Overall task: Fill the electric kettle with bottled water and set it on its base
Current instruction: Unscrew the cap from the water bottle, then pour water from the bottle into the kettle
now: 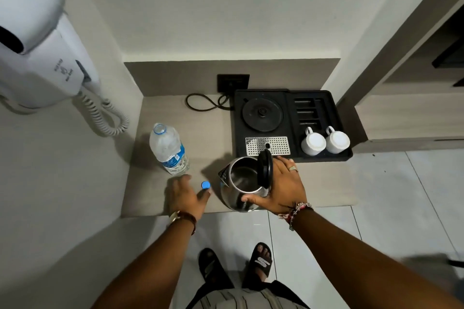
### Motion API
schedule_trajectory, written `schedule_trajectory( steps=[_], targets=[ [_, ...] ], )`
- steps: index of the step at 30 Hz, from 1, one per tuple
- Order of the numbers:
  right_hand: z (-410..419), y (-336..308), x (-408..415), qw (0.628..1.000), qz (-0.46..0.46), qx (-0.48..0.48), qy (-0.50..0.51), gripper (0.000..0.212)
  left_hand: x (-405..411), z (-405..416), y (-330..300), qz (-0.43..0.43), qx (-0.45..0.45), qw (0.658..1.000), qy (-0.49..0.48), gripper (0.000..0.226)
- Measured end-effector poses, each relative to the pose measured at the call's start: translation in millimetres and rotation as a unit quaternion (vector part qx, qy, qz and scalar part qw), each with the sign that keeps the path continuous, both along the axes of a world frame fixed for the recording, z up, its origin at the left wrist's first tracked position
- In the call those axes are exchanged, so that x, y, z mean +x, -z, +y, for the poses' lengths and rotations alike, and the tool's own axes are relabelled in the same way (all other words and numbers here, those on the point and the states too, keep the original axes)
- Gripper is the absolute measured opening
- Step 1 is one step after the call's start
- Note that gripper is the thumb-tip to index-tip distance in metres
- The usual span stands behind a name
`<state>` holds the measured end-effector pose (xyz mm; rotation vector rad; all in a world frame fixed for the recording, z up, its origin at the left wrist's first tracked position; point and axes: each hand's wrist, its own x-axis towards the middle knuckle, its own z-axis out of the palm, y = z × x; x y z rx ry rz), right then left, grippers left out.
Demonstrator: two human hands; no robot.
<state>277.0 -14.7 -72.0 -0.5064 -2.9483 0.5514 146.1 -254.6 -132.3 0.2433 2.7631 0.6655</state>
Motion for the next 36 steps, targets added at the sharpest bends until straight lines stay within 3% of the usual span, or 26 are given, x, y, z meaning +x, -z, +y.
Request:
schedule_trajectory(
  steps=[3,5,7,12,15,18,22,29,36],
  targets=[
    [0,2,1,1.000,0.029,0.001,0.001,0.111,-12,-16,-15,0.029,0.148,0.970,-0.193,0.123],
    [0,3,1,0.999,0.032,0.000,0.002,0.111,-44,-20,-32,0.013,0.246,0.946,-0.213,0.135],
    [0,4,0,0.999,0.037,0.000,0.003,0.112,-78,-19,-48,0.005,0.303,0.939,-0.162,0.129],
    [1,4,-1,1.000,0.030,0.002,-0.002,0.113,-98,-6,-64,0.055,0.233,0.969,-0.067,0.075],
    [2,1,0,0.999,0.036,0.002,0.000,0.109,-88,-3,-70,0.118,0.151,0.976,0.108,0.066],
    [3,-3,-1,0.999,0.047,0.002,-0.009,0.103,-74,-6,-72,0.233,0.064,0.941,0.238,0.072],
    [3,-4,-1,0.999,0.050,-0.001,-0.013,0.101,-64,0,-83,0.385,-0.020,0.875,0.292,0.058],
    [4,-1,1,0.999,0.036,0.004,-0.007,0.103,-61,18,-111,0.439,-0.122,0.826,0.331,0.051],
    [4,-3,2,1.000,0.028,-0.005,0.002,0.106,-55,27,-123,0.462,-0.151,0.801,0.349,0.045]
  ],
)
